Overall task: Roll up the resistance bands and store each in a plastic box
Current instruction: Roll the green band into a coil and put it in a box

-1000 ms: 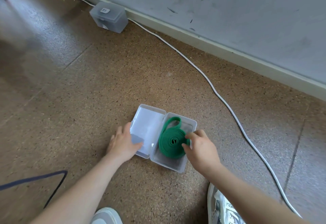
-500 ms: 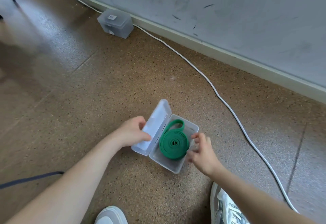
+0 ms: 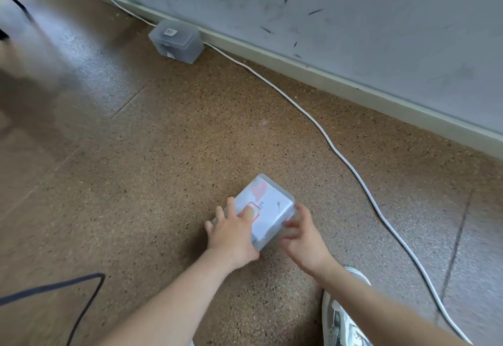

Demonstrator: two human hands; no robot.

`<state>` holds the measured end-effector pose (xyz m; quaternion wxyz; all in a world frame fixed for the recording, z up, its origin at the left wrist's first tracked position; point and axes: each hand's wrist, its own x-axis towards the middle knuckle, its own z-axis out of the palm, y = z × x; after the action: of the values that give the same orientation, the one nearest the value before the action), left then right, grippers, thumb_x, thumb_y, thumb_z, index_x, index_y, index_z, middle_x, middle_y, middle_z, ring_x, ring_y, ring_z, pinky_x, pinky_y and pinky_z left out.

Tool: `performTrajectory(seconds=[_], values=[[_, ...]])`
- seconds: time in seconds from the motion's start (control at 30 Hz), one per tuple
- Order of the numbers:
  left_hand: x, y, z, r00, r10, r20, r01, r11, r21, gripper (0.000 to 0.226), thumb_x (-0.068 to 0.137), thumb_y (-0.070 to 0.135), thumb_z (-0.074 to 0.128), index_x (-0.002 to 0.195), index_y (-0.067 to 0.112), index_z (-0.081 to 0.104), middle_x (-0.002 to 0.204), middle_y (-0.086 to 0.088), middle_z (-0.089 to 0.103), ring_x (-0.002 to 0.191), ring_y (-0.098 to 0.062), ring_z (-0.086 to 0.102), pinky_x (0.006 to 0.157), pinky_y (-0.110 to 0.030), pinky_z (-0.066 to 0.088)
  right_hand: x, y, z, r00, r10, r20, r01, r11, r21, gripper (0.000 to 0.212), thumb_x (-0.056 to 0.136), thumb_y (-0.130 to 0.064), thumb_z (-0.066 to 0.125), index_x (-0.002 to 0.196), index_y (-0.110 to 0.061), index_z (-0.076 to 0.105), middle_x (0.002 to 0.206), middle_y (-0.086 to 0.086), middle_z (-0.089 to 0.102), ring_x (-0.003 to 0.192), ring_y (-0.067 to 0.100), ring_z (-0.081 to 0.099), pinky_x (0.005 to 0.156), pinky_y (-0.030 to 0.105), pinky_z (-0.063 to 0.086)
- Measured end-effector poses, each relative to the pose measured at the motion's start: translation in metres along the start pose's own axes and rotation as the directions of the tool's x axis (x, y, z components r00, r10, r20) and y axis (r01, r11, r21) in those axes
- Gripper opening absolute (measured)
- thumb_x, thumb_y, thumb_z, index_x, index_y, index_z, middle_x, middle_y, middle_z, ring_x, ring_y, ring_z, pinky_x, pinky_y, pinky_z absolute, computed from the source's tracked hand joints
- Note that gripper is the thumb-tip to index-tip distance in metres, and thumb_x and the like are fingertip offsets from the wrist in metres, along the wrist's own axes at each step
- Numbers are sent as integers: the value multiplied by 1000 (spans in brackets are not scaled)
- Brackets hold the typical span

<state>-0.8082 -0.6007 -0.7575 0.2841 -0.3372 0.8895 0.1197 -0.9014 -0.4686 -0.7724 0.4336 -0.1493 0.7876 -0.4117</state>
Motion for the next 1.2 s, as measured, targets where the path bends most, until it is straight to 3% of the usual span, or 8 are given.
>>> performTrajectory(seconds=[0.13,0.23,0.3,0.47,0.63,0.9,1.07,1.2], values=[[18,-37,-34,982,110,154,-77,976,-203,55,56,37,81,81,29,32,107,4,38,94,-20,49,74,-32,44,8,-15,-13,935,-344,85,290,604,-742,114,77,-21,71,150,-31,-16,158,9,-3,147,30,6,114,46,26],[25,-53,-46,932,199,303,-110,952,-287,56,60,24,84,80,25,31,97,4,42,78,-13,41,62,-29,37,19,-34,-14,877,-358,321,421,247,-873,116,82,-30,72,147,-34,-24,160,3,-22,149,24,-18,117,54,9],[27,-58,-47,903,219,369,-73,926,-370,56,62,16,82,82,26,30,93,5,45,79,-14,42,64,-31,38,29,-44,-11,849,-321,419,483,149,-863,104,82,-35,72,152,-30,-6,163,5,-5,150,23,-11,116,56,6],[24,-75,-55,944,206,256,-60,874,-483,53,66,17,82,98,34,43,120,3,51,108,-21,52,87,-38,47,49,-59,-9,833,-346,431,499,135,-856,87,71,-46,74,144,-34,26,141,-3,39,134,19,37,104,45,29],[1,-94,-36,942,323,88,-292,922,-254,120,61,37,87,148,42,5,157,13,10,141,-14,22,116,-32,21,52,-66,-9,863,-309,400,483,272,-832,86,75,-43,69,144,-34,19,135,1,41,119,28,51,96,43,45],[-3,-105,-9,972,203,-121,-235,883,-406,104,68,36,84,148,36,19,151,11,32,133,-11,37,108,-28,31,46,-64,6,862,-266,432,494,252,-832,92,86,-34,66,151,-30,0,160,14,-2,138,39,30,108,45,41],[-2,-104,-10,956,217,-198,-271,912,-307,96,69,39,80,148,27,27,147,7,40,130,-14,42,104,-24,33,46,-75,9,858,-318,404,460,124,-879,80,87,-42,64,149,-28,15,157,9,20,147,35,13,110,52,30],[4,-103,-17,940,249,-232,-290,943,-164,86,66,41,76,140,26,36,131,7,51,118,-18,51,93,-30,43,51,-74,7,811,-384,441,484,20,-875,73,77,-49,67,139,-23,39,131,1,55,123,25,50,97,40,38]])
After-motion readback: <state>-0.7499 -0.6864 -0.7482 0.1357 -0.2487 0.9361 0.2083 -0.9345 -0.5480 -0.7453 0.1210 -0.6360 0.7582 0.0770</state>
